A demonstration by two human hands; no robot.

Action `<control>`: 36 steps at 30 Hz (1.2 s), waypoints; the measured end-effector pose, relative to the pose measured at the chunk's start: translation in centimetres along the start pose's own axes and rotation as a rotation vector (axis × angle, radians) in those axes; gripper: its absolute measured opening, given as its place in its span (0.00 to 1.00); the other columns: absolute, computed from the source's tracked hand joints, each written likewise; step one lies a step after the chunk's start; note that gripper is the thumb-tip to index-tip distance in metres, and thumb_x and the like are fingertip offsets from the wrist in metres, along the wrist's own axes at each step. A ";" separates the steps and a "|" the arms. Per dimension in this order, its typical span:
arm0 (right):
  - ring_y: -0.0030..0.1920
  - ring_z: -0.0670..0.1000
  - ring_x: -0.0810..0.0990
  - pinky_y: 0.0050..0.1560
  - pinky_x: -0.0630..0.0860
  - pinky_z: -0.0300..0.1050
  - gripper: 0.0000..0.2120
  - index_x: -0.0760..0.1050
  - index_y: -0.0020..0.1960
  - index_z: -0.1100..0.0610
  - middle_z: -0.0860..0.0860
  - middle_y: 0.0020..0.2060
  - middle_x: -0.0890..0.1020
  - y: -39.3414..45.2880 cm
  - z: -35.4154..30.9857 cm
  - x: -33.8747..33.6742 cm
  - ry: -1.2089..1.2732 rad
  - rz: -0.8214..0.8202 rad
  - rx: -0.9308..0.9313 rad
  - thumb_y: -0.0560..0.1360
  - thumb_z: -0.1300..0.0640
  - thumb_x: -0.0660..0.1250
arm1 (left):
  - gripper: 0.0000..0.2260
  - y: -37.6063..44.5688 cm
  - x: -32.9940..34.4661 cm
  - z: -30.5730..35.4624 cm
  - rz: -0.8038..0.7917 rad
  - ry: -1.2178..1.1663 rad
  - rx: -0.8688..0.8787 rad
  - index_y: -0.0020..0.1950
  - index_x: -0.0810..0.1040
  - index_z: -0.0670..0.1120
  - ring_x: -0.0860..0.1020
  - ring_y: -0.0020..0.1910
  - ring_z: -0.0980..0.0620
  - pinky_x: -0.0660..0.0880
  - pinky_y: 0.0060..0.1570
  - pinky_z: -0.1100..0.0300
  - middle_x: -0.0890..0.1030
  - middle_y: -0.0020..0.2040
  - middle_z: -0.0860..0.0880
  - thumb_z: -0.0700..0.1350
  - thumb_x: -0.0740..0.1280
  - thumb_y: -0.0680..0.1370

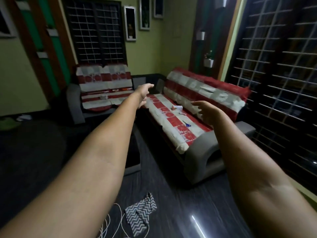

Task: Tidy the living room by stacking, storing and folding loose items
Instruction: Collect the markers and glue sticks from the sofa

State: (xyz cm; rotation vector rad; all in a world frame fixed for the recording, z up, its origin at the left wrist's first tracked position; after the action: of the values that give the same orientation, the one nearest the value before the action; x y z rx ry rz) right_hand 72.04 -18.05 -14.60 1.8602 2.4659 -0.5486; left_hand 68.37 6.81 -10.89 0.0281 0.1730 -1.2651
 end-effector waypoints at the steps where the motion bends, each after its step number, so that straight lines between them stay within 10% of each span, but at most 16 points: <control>1: 0.74 0.54 0.58 0.75 0.51 0.56 0.28 0.61 0.74 0.58 0.55 0.75 0.60 1.3 -0.3 0.8 -0.005 -0.004 -0.003 0.78 0.49 0.62 | 0.23 1.3 -0.5 -0.1 0.001 0.002 -0.001 0.75 0.64 0.49 0.61 0.74 0.45 0.62 0.68 0.54 0.63 0.75 0.45 0.53 0.58 0.80; 13: 0.65 0.54 0.69 0.62 0.66 0.48 0.29 0.62 0.74 0.53 0.54 0.75 0.60 19.3 -8.4 4.7 -0.032 0.082 -0.033 0.77 0.45 0.63 | 0.24 21.9 -6.3 1.8 -0.023 0.000 0.016 0.76 0.62 0.48 0.60 0.75 0.43 0.60 0.72 0.50 0.62 0.76 0.45 0.53 0.57 0.81; 25: 0.76 0.56 0.53 0.73 0.51 0.54 0.31 0.58 0.76 0.53 0.53 0.77 0.56 41.0 -13.5 4.9 -0.029 0.043 -0.013 0.78 0.46 0.62 | 0.23 43.4 -6.4 1.4 0.009 -0.040 -0.026 0.75 0.63 0.47 0.59 0.75 0.42 0.60 0.71 0.50 0.63 0.75 0.44 0.51 0.58 0.81; 32: 0.61 0.55 0.68 0.66 0.62 0.54 0.20 0.70 0.64 0.53 0.52 0.59 0.70 57.0 -19.6 0.8 -0.090 0.023 -0.052 0.77 0.44 0.63 | 0.24 58.8 -4.5 4.9 0.066 -0.123 0.010 0.75 0.63 0.44 0.59 0.75 0.42 0.59 0.72 0.52 0.62 0.75 0.43 0.50 0.59 0.81; 36: 0.69 0.58 0.65 0.62 0.63 0.49 0.22 0.63 0.72 0.58 0.57 0.64 0.69 64.2 -24.1 -1.7 -0.065 0.078 -0.102 0.81 0.50 0.59 | 0.23 67.4 -3.9 7.1 0.133 -0.176 0.042 0.75 0.63 0.44 0.58 0.75 0.43 0.60 0.71 0.52 0.61 0.76 0.44 0.49 0.60 0.81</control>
State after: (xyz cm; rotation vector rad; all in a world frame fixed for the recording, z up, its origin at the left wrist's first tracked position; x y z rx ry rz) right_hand 137.40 2.20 -9.08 1.8598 2.3236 -0.4641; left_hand 132.07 30.10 -8.34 -0.0346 -0.0077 -1.1319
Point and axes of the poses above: each hand's wrist, its own y-axis towards the middle knuckle, its own x-axis out of the palm, z = x × y, the point moved 4 cm from there along y, towards the middle knuckle
